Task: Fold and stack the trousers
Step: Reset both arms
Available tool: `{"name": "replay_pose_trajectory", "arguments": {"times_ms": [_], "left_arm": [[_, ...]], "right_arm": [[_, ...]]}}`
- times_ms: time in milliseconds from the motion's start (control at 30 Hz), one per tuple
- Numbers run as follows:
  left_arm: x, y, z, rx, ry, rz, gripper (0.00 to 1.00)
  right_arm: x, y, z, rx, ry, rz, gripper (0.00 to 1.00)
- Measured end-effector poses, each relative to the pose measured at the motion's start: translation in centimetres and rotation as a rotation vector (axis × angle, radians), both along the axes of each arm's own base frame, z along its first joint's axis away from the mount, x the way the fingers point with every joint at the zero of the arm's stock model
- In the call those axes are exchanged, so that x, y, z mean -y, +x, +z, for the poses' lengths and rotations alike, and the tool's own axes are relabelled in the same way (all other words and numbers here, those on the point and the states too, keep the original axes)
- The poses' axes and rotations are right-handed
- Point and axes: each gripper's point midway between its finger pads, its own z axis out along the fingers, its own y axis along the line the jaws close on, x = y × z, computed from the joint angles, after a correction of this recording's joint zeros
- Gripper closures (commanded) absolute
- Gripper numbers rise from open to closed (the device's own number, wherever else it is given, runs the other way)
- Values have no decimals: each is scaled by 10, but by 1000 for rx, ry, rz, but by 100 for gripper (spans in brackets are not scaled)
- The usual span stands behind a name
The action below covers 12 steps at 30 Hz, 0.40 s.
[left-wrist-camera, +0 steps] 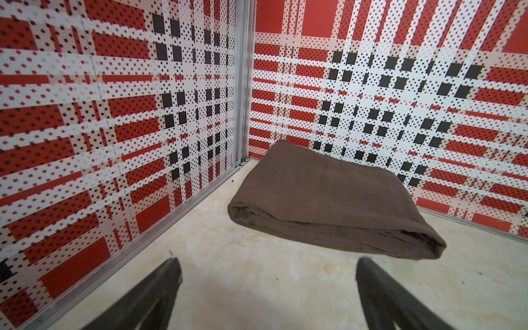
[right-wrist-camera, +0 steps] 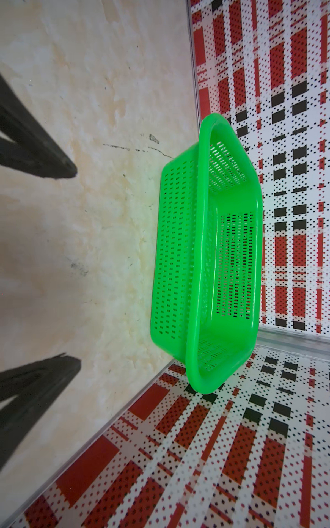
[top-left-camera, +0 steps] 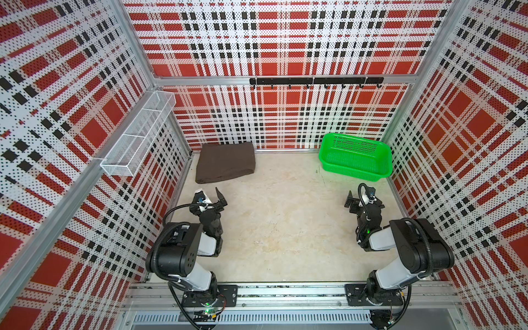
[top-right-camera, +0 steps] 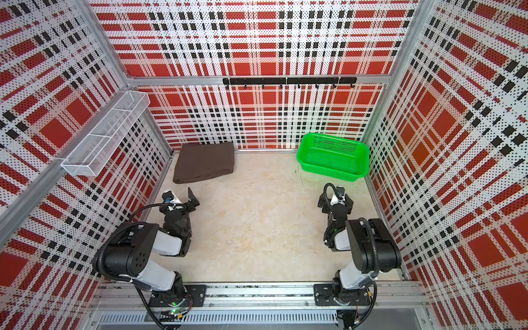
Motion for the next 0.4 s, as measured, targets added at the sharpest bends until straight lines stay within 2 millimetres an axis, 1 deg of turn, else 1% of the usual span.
{"name": "replay_pose_trajectory", "arguments": {"times_ms": [400], "left_arm": [[0, 0, 0, -1, 0, -2, 2]], "right_arm": [[-3, 1, -1, -3, 2, 16, 0]]}}
